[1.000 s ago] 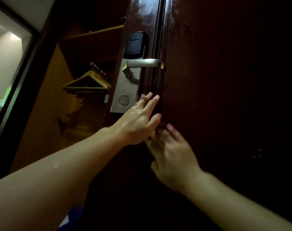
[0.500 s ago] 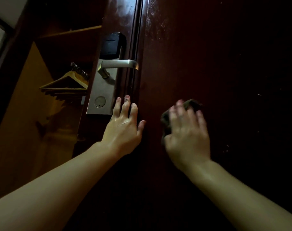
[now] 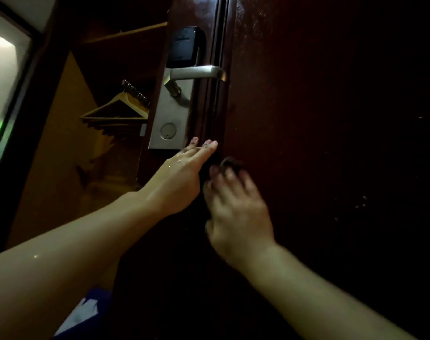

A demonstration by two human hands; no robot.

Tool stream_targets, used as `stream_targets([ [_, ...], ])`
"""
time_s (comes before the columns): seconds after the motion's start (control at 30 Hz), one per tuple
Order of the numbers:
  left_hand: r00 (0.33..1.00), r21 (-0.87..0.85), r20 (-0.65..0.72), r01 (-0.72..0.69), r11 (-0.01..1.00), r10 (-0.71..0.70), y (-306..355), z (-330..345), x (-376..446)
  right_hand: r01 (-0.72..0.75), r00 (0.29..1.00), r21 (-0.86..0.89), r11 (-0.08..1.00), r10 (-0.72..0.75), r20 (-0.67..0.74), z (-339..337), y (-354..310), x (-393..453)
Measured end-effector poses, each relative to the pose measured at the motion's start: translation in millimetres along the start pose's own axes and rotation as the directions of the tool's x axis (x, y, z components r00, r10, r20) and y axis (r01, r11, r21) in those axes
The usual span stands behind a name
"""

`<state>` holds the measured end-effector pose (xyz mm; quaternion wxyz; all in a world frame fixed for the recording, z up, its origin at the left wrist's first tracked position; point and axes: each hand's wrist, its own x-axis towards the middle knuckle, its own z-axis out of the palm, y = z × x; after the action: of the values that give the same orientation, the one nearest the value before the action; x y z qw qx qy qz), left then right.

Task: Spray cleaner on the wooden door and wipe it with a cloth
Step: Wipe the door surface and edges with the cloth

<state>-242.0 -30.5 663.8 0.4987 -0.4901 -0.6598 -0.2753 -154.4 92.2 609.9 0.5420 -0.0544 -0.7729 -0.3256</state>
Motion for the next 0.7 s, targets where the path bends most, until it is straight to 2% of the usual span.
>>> stream_targets([
  [0.17,0.999,0.084,-0.032,0.005,0.996,-0.003,8,25,-32,0.236,0.959,0.058,0.97,-0.242,0.144,22,-42,-97],
  [0.23,0.997,0.118,-0.079,0.031,0.993,-0.022,16,34,-39,0.334,0.925,0.081,0.939,-0.343,0.163,22,-37,-124],
  [0.33,0.993,0.142,-0.113,0.05,0.989,-0.034,22,40,-43,0.455,0.869,0.036,0.89,-0.452,0.204,15,-12,-115],
  [0.37,0.994,0.173,-0.107,0.032,0.984,-0.013,21,40,-44,0.41,0.896,0.013,0.912,-0.406,0.182,10,1,-101],
  [0.43,0.996,0.233,-0.084,-0.005,0.973,0.025,15,41,-46,0.196,0.975,-0.03,0.98,-0.191,0.109,0,32,-64],
  [0.47,0.997,0.247,-0.074,-0.006,0.969,0.026,14,41,-47,0.092,0.993,-0.057,0.994,-0.087,0.082,-7,46,-49],
  [0.57,0.994,0.258,-0.111,0.033,0.965,-0.004,21,42,-46,-0.146,0.988,-0.079,0.986,0.149,0.029,-19,58,-34],
  [0.63,0.987,0.277,-0.154,0.09,0.957,-0.048,30,46,-41,-0.196,0.98,-0.041,0.98,0.197,0.025,-17,43,-44],
  [0.7,0.977,0.284,-0.196,0.139,0.949,-0.085,39,50,-32,-0.049,0.997,-0.015,0.999,0.05,0.067,-10,28,-63],
])
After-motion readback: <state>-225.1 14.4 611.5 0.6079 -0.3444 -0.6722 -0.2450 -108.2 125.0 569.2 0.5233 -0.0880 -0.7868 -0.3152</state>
